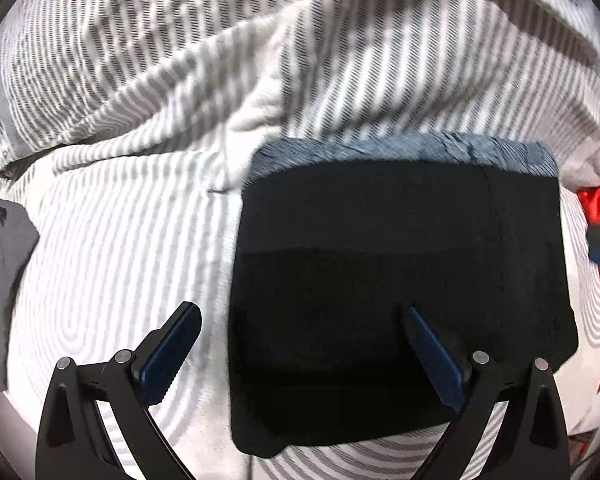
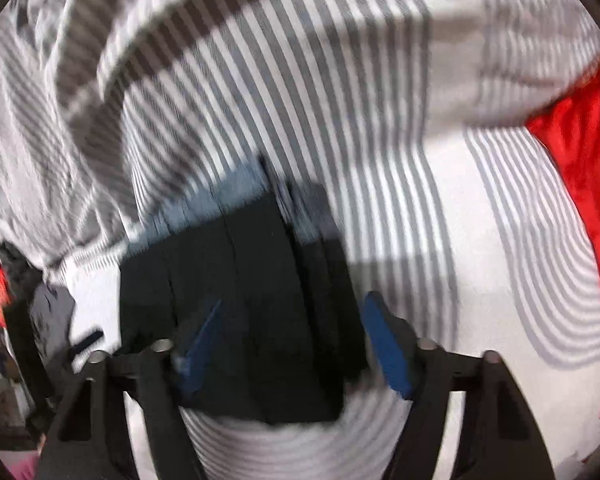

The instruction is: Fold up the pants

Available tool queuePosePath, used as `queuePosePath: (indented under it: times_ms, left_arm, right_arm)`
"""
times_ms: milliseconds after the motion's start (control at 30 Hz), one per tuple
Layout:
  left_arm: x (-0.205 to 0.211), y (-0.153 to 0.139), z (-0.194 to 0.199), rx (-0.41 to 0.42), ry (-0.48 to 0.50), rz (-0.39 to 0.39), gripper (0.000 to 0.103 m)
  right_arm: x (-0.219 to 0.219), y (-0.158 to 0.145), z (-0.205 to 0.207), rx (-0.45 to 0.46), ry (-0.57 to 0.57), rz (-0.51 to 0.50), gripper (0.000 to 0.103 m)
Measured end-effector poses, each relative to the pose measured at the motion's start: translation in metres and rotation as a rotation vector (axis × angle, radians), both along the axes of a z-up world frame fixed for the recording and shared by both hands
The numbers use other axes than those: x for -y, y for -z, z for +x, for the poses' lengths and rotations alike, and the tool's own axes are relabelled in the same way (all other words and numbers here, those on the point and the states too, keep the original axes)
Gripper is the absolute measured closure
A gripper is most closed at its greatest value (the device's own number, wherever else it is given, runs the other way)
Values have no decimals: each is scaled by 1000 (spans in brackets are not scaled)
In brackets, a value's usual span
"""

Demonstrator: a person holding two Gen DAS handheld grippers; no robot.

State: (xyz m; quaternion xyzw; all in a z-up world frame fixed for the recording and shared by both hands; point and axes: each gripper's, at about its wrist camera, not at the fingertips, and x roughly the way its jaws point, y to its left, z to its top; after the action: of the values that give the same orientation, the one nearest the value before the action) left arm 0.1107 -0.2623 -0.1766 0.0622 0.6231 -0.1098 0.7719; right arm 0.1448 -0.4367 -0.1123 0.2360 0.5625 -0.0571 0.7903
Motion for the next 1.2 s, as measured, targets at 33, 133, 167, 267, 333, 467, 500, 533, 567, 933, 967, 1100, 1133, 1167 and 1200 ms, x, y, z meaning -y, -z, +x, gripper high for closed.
queuePosePath:
  times_ms: [33,133,167,267,333,467,500,533,567,933,967,1100,1133,1167,1200]
  left_arm:
    - [-1,0,2,0,-5,1,1]
    - [-6,-1,6,4,-13,0,1]
    - [-6,-2,8,7,-12,2,1]
    - [-9,-3,12,9,-8,3,1]
    - [-11,-3,16,11,-15,0,1]
    - [-26,-6,37,24,-47,1,1]
    - [-30,-7,38,25,-65,1,1]
    - [-34,-7,44,24,-78,0,1]
    - [-38,-7,52,25,-98,-5,2]
    - [-51,5,102,41,-197,31,2]
    - [-47,10,99,32,-189,35,2]
    - [-33,25,90,31,-148,72,1]
    - [-31,27,88,31,-146,75,1]
    - [-31,30,87,27,-144,75,1]
    - [-29,34,86,22,-140,75,1]
  right_arm:
    - [0,1,9,6,-1,6,36]
    - [-2,9,38,9,-9,14,37]
    - [-2,13,49,5,-12,11,37]
    - [-1,27,61,-21,-6,40,67]
    - [3,32,61,-33,6,32,83]
    - [11,36,46,-51,0,44,92]
    - [11,37,43,-57,-9,37,93]
    - [10,39,40,-65,-18,36,93]
    - [8,41,36,-72,-29,33,93]
    - [-9,6,18,-14,-88,-18,92]
    - [-12,-2,17,6,-106,-15,92]
    - [-25,-5,23,15,-157,-14,87]
    - [-28,0,24,1,-164,-17,79]
    - [-31,12,24,-44,-175,-15,65]
    - [-33,23,22,-84,-179,-19,60]
